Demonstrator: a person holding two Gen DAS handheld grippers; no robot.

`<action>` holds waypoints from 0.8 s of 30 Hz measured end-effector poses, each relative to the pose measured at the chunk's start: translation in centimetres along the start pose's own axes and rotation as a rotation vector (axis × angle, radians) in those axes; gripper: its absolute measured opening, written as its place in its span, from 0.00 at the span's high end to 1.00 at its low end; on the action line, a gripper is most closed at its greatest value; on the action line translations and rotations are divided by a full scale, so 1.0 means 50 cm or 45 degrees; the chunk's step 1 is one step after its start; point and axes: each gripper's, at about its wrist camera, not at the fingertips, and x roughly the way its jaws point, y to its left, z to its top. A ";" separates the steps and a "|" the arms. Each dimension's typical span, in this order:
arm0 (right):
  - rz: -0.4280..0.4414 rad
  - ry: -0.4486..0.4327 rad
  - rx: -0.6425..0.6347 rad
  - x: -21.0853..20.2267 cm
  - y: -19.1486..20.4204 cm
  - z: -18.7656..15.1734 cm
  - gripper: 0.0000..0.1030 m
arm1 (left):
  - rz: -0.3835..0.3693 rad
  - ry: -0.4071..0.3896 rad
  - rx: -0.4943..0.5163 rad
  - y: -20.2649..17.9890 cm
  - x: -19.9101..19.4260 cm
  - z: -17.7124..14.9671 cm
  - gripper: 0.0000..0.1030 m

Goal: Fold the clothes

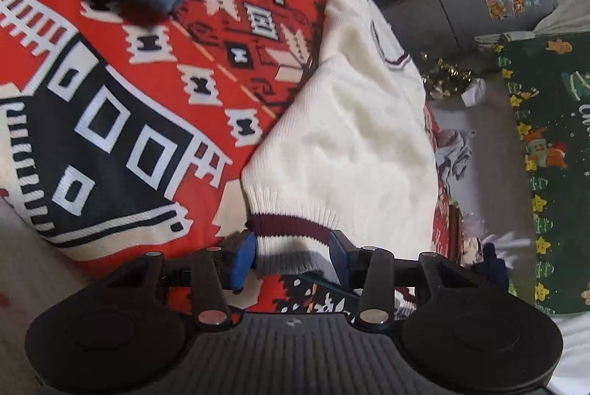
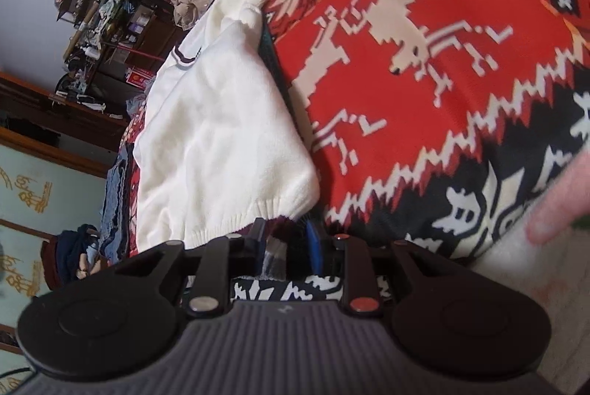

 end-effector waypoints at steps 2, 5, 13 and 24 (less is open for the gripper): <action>-0.001 0.005 0.006 0.001 -0.002 -0.002 0.73 | -0.007 0.003 -0.024 0.002 0.003 0.004 0.57; 0.005 0.004 0.002 0.002 0.002 -0.004 0.73 | -0.023 0.006 -0.040 0.002 0.006 0.007 0.54; 0.012 0.009 -0.003 0.007 0.008 -0.004 0.72 | -0.212 -0.010 -0.062 -0.013 0.005 0.013 0.55; 0.012 0.005 0.002 0.006 0.005 -0.002 0.71 | -0.276 0.024 -0.213 0.015 0.045 0.002 0.55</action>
